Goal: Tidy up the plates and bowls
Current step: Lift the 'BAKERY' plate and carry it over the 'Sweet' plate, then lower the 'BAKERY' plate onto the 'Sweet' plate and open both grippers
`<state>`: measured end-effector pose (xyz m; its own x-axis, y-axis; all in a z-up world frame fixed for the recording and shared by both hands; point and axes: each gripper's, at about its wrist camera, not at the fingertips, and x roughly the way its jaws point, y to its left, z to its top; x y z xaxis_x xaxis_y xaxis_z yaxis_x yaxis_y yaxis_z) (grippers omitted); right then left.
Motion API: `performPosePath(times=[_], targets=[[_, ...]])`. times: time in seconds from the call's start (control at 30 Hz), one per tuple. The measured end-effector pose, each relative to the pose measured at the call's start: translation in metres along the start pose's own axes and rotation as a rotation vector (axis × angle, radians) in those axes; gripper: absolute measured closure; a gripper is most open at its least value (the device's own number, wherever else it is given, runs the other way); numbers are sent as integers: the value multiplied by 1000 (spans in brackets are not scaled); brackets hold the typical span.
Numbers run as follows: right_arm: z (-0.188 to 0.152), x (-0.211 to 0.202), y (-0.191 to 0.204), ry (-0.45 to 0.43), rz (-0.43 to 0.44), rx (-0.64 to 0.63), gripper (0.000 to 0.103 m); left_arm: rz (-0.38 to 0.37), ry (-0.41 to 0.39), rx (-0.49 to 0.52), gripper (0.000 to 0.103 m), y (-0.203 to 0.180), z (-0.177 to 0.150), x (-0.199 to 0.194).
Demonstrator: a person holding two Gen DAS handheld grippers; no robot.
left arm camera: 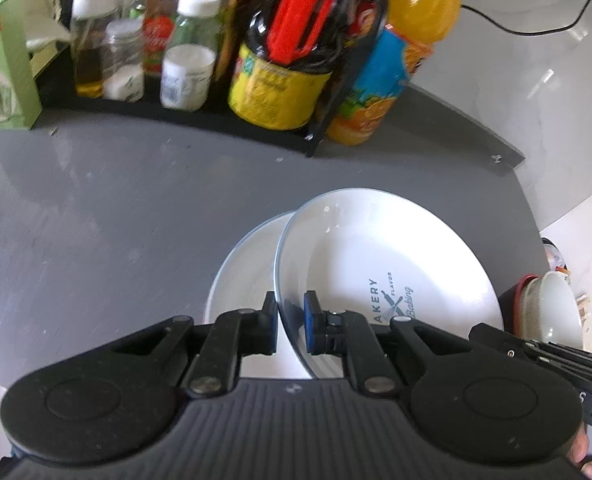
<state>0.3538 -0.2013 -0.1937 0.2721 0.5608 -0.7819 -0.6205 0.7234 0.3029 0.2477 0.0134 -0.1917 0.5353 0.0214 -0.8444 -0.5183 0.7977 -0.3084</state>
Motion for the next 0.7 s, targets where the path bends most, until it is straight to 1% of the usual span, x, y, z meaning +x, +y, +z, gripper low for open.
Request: performPosePath(times=[0.37, 0.57, 0.7], targets=[[-13, 27, 12, 72, -12, -27, 91, 34, 50, -28, 92, 22, -14, 20], [-16, 33, 12, 94, -33, -31, 90, 41, 55, 0, 92, 20, -12, 26], [-16, 36, 16, 107, -61, -46, 90, 40, 59, 14, 92, 20, -12, 29]])
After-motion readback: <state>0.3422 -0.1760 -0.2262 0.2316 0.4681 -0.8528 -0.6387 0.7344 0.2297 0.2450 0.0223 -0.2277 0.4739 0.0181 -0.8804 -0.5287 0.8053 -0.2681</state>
